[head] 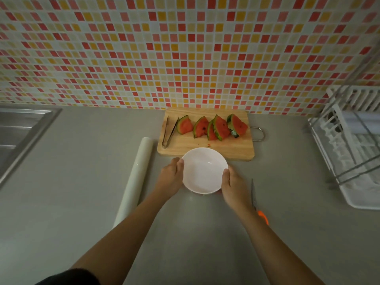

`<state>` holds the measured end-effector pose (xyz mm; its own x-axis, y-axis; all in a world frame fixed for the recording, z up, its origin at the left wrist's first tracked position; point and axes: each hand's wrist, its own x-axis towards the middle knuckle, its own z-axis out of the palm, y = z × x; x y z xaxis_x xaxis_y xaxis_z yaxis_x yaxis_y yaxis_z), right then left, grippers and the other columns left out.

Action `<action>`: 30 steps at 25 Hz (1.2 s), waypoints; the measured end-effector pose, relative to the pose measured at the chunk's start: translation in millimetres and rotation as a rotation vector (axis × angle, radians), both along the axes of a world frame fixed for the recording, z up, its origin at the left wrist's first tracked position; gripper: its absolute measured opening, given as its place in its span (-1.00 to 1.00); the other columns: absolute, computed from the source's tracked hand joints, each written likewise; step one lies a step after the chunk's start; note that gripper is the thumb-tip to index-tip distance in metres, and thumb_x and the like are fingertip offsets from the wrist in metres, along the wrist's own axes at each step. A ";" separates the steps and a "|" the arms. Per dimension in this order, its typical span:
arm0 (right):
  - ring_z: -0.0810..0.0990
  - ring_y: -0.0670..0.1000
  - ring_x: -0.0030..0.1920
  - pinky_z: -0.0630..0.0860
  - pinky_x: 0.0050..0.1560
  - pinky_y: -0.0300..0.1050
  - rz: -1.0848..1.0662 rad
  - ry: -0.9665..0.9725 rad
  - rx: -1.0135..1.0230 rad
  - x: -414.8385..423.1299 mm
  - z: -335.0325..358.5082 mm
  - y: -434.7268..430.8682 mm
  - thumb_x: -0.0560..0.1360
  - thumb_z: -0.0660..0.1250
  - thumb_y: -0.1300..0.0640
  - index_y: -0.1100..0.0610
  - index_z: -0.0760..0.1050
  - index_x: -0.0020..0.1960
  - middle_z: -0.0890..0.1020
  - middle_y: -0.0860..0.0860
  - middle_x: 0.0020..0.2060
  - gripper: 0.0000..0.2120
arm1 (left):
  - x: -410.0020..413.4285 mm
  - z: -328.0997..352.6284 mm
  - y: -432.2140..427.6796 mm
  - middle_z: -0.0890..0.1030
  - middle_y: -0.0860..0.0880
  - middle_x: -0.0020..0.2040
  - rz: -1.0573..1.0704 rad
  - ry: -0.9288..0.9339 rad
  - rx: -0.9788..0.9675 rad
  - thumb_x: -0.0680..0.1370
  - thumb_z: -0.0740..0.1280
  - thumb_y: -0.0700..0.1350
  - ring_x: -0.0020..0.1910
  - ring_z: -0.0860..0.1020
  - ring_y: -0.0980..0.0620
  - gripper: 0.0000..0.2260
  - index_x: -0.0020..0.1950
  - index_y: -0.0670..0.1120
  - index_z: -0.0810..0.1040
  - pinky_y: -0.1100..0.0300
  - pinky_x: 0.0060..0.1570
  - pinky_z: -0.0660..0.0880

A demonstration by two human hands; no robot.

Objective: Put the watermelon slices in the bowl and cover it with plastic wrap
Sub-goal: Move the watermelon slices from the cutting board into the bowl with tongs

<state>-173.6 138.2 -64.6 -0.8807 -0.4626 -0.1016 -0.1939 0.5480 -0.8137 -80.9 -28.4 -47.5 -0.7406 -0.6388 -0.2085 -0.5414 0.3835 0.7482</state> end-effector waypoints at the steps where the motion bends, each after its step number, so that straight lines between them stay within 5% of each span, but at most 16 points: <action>1: 0.56 0.12 -0.03 0.39 -0.17 -0.08 0.009 0.014 0.004 -0.3 -0.8 1.1 0.61 -0.01 0.02 0.11 0.41 0.17 0.60 0.07 -0.06 -0.70 | -3.1 0.8 -6.9 0.60 -0.22 0.05 0.036 0.002 -0.035 0.64 0.01 0.06 0.05 0.55 -0.26 -0.62 0.25 -0.14 0.44 0.02 -0.02 0.45; 8: 0.54 0.14 0.07 0.39 -0.08 -0.09 -0.059 -0.039 -0.011 -4.6 -5.9 -7.0 0.60 0.02 -0.04 0.10 0.40 0.25 0.59 0.10 0.10 -0.64 | -70.7 10.7 -87.7 0.50 -0.29 0.17 0.027 -0.259 -0.541 0.62 0.09 -0.12 0.14 0.44 -0.25 -0.67 0.25 -0.31 0.41 -0.05 0.15 0.33; 13: 0.50 0.02 -0.05 0.39 -0.07 -0.13 -0.103 -0.121 -0.047 -4.5 -10.9 -14.4 0.61 -0.01 0.00 0.11 0.45 0.20 0.57 0.04 -0.01 -0.65 | -92.6 -5.5 -99.6 0.47 -0.22 0.24 -0.014 -0.531 -0.533 0.60 0.05 -0.20 0.21 0.42 -0.16 -0.67 0.32 -0.28 0.36 0.01 0.19 0.35; 17: 0.50 0.01 -0.10 0.38 -0.12 -0.15 -0.118 -0.129 -0.051 -5.5 -12.2 -15.2 0.61 -0.02 0.01 0.09 0.45 0.19 0.54 -0.03 -0.08 -0.65 | -91.9 -1.9 -103.6 0.44 -0.25 0.26 0.058 -0.497 -0.440 0.59 0.08 -0.26 0.25 0.41 -0.18 -0.65 0.37 -0.29 0.30 0.05 0.23 0.35; 20: 0.51 0.00 -0.11 0.39 -0.11 -0.15 -0.115 -0.134 -0.057 -5.6 -12.9 -15.6 0.62 -0.02 0.01 0.10 0.46 0.19 0.54 -0.03 -0.09 -0.66 | -88.6 14.8 -110.1 0.48 -0.25 0.19 0.111 -0.335 -0.273 0.62 0.07 -0.24 0.15 0.48 -0.17 -0.71 0.31 -0.28 0.37 0.09 0.09 0.38; 24: 0.53 0.02 -0.12 0.40 -0.13 -0.13 -0.125 -0.152 -0.067 -5.9 -12.4 -15.6 0.61 -0.02 0.01 0.10 0.47 0.13 0.56 -0.03 -0.14 -0.67 | -82.0 49.2 -102.9 0.56 -0.08 -0.09 -0.036 -0.032 0.157 0.62 0.12 -0.07 -0.26 0.45 0.01 -0.75 0.18 -0.18 0.44 0.16 -0.27 0.37; 26: 0.55 0.02 -0.12 0.40 -0.16 -0.13 -0.126 -0.160 -0.074 -5.5 -11.7 -14.2 0.61 -0.02 0.01 0.10 0.47 0.10 0.57 -0.01 -0.15 -0.67 | -83.2 65.4 -95.1 0.53 -0.03 -0.21 -0.207 -0.039 0.286 0.61 0.17 0.03 -0.39 0.33 0.10 -0.73 0.03 -0.13 0.53 0.25 -0.39 0.30; 30: 0.55 0.02 -0.08 0.42 -0.19 -0.17 -0.128 -0.181 -0.094 -3.1 -10.7 -12.3 0.61 -0.02 0.01 0.09 0.47 0.15 0.58 0.00 -0.09 -0.67 | -106.2 71.2 -76.9 0.60 -0.04 -0.25 -0.392 -0.208 0.216 0.56 0.29 0.07 -0.49 0.32 0.14 -0.67 -0.03 -0.20 0.61 0.34 -0.49 0.28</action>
